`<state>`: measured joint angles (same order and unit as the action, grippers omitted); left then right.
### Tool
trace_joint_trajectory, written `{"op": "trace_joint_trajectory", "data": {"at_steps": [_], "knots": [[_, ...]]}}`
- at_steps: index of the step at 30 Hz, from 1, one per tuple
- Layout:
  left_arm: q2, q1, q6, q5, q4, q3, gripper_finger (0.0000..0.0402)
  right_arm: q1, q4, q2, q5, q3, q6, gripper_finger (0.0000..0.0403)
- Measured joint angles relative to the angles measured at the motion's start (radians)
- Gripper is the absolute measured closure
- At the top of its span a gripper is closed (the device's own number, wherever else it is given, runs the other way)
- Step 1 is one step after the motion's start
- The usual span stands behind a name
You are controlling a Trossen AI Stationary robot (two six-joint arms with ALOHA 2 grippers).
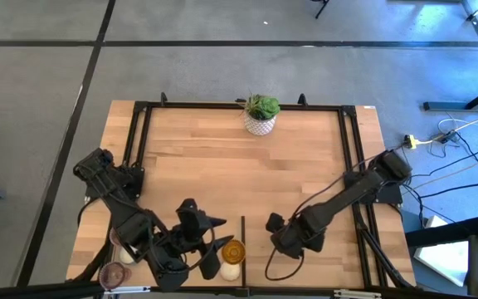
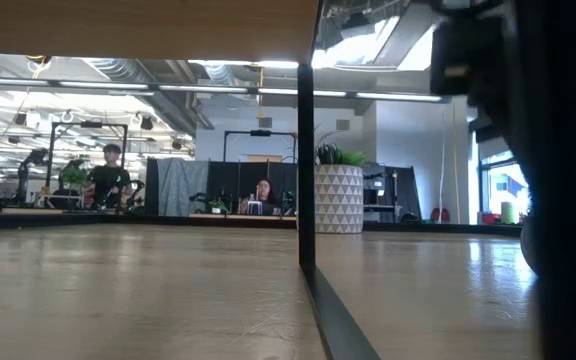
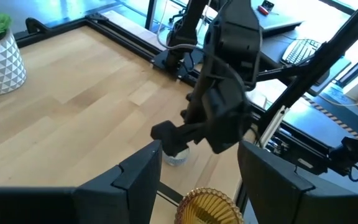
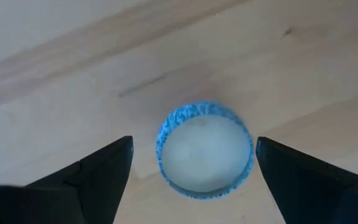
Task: Pick & Place candle stick holders
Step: Put the blue scented candle on the shelf
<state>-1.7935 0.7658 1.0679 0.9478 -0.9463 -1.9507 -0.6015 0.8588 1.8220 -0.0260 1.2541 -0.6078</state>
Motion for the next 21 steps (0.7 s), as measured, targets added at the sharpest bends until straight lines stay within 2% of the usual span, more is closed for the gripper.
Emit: {"op": "trace_joint_trajectory", "data": {"at_steps": [12,21], "knots": [[0.000,0.013,0.008,0.000,0.000,0.000,0.0194,0.045,-0.015,0.020,0.049,0.000,0.025,0.0059],[0.000,0.015,0.015,0.000,0.000,0.000,0.0194,0.065,-0.034,0.019,-0.002,-0.015,0.029,0.0059]]}}
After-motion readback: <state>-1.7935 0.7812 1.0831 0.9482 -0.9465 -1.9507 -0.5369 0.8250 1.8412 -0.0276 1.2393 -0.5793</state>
